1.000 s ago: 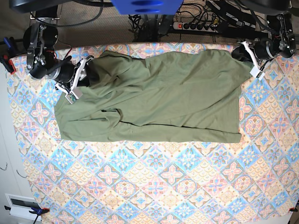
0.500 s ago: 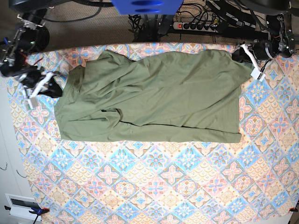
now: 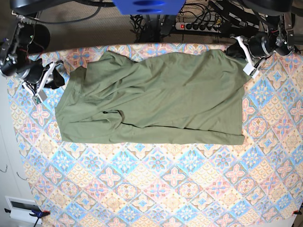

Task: Layout the t-shirt on the table in an organized manner, then fold the t-shirt properly
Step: 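Adjust the grasped shoulder corners with both grippers, smoothing the shirt flat, then regrasp the shoulder corners with both grippers, tightening the hold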

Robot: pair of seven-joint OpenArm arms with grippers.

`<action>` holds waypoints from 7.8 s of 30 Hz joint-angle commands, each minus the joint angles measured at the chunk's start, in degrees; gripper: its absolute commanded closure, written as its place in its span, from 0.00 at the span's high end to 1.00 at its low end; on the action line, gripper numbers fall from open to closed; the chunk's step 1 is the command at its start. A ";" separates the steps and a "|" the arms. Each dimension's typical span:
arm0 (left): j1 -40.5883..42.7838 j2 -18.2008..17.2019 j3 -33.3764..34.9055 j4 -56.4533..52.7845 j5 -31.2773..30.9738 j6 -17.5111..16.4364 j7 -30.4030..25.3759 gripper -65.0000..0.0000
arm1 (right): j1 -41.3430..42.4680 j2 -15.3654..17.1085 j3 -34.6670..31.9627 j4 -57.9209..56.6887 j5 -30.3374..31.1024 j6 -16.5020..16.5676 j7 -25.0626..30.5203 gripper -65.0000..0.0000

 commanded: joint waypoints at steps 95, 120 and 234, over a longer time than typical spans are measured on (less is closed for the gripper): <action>-6.32 0.03 -3.81 0.71 -0.96 -0.28 -2.93 0.00 | -0.75 -1.66 -20.41 1.66 -29.12 0.12 15.41 0.43; -6.50 0.03 -3.72 0.71 -0.96 -0.28 -2.93 0.00 | -0.75 0.27 -20.06 -3.52 -29.12 0.12 16.46 0.30; -15.02 2.93 -10.49 0.88 -6.15 -0.28 -3.02 0.00 | 4.26 -2.63 2.62 -7.57 21.61 0.12 4.16 0.09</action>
